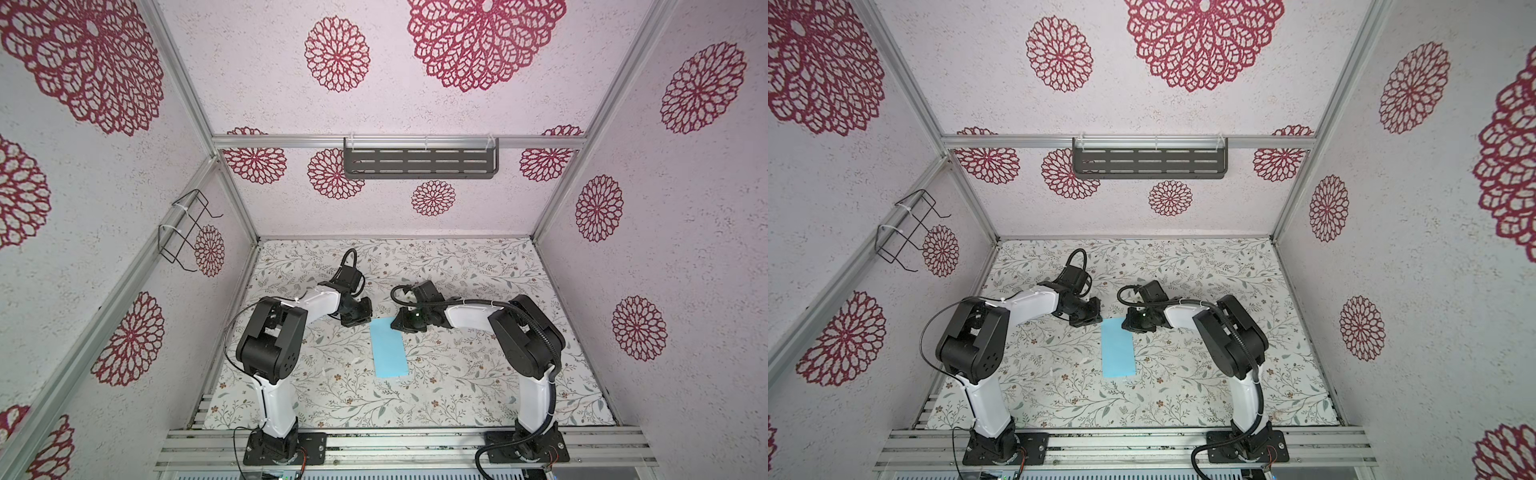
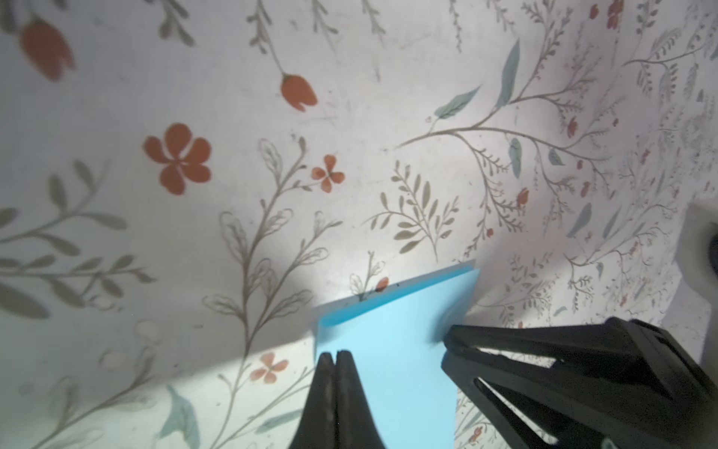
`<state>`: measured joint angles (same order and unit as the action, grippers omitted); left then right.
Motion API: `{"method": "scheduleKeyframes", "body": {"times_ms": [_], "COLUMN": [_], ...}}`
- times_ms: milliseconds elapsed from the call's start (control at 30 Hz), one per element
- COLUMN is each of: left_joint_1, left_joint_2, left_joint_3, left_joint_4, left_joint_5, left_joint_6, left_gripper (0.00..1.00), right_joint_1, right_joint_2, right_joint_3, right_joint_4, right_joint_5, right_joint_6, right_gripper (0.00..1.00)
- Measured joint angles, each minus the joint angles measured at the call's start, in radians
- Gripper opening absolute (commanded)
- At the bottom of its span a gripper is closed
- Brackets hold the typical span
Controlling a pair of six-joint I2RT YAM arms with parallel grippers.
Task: Fold a paper plane with a square sheet of paper (pick it up from the middle)
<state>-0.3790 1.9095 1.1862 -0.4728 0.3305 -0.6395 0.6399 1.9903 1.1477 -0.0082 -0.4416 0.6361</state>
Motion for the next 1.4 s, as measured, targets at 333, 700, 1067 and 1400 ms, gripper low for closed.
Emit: {"method": "scheduleKeyframes", "body": {"times_ms": [333, 700, 1067, 1400], "left_joint_1": [-0.002, 0.013, 0.115, 0.237], "left_joint_2": [0.056, 0.071, -0.22, -0.421], "left_joint_3": [0.024, 0.077, -0.09, -0.255], "left_joint_4": [-0.006, -0.076, -0.087, -0.024], "left_joint_5": [0.008, -0.072, -0.119, -0.119], "left_joint_6": [0.0, 0.028, -0.04, -0.134], "left_gripper": [0.04, 0.16, 0.44, 0.58], "right_joint_1": [-0.001, -0.002, 0.011, 0.223], "right_joint_2": [0.0, 0.021, -0.001, -0.108], "right_joint_3": [0.0, 0.066, 0.155, 0.137], "right_joint_4": [0.0, -0.074, -0.253, -0.267], "right_joint_5": [0.0, 0.001, 0.075, 0.13], "right_joint_6": [-0.002, -0.117, -0.287, -0.227], "right_gripper": [0.19, 0.2, 0.33, 0.34]}}
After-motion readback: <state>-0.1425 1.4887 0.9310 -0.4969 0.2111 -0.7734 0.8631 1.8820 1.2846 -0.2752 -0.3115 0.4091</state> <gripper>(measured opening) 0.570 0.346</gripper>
